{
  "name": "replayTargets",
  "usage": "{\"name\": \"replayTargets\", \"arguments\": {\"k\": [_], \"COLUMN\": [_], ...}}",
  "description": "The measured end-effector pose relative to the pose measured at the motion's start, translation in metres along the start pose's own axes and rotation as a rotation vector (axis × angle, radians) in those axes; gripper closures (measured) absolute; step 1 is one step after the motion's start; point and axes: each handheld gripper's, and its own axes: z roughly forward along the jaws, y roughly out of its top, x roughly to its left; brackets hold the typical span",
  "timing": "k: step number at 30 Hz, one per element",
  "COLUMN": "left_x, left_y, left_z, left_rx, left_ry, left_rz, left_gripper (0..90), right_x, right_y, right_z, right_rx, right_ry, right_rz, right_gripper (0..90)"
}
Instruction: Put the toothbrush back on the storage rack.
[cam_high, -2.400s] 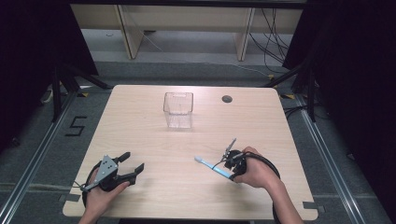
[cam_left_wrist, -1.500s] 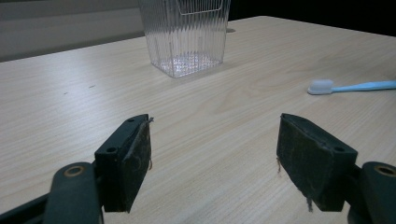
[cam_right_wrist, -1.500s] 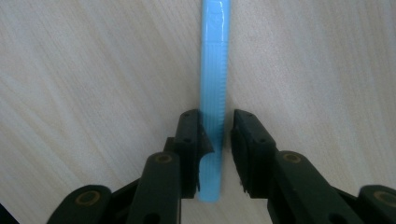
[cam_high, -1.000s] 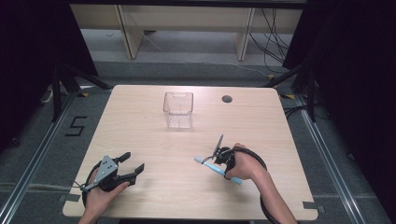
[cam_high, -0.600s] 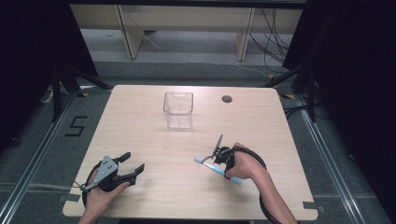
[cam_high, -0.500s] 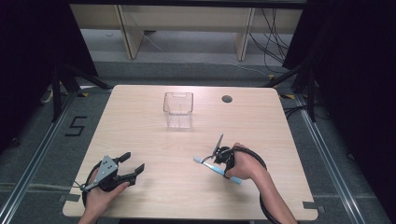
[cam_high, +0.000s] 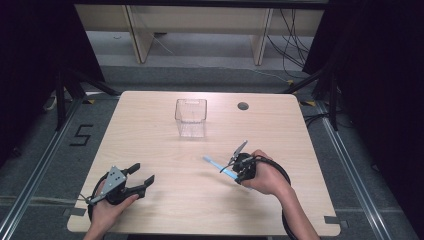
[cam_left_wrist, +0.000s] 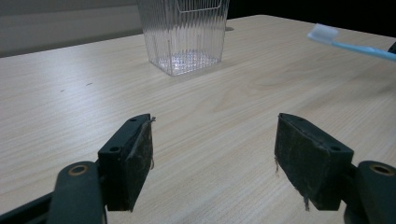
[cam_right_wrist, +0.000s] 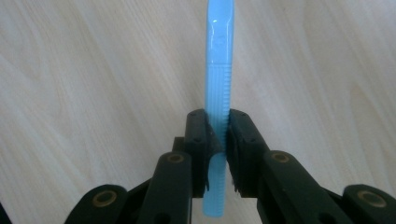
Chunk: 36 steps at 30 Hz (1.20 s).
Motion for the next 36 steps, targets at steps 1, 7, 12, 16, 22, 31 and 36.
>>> {"name": "replayTargets", "arguments": {"k": [1, 7, 12, 16, 22, 31, 36], "left_x": [0.000, 0.001, 0.001, 0.001, 0.002, 0.004, 0.004], "left_y": [0.000, 0.000, 0.000, 0.000, 0.000, 0.000, 0.000], "left_z": [0.000, 0.000, 0.000, 0.000, 0.000, 0.002, 0.003], "left_rx": [0.000, -0.001, -0.001, -0.001, -0.004, -0.031, -0.031], "left_ry": [-0.001, -0.002, -0.002, -0.002, -0.003, -0.020, -0.024], "left_rz": [0.000, -0.004, -0.009, -0.009, -0.010, -0.012, -0.010], "left_gripper": [27.6, 28.2, 28.6, 28.8, 29.0, 29.2, 29.7], "right_x": [0.000, 0.001, 0.003, 0.007, 0.008, 0.014, 0.016], "right_y": [-0.001, -0.009, -0.017, -0.025, -0.034, -0.037, -0.040], "right_z": [-0.001, -0.007, -0.012, -0.011, -0.007, -0.003, -0.001], "right_rx": [-0.023, -0.125, -0.239, -0.311, -0.400, -0.538, -0.631], "right_ry": [0.000, -0.025, -0.046, -0.068, -0.070, -0.118, -0.143], "right_rz": [-0.007, 0.007, 0.018, 0.049, 0.058, 0.090, 0.118], "right_gripper": [79.3, 79.3, 79.3, 79.2, 79.2, 79.2, 79.2]}}
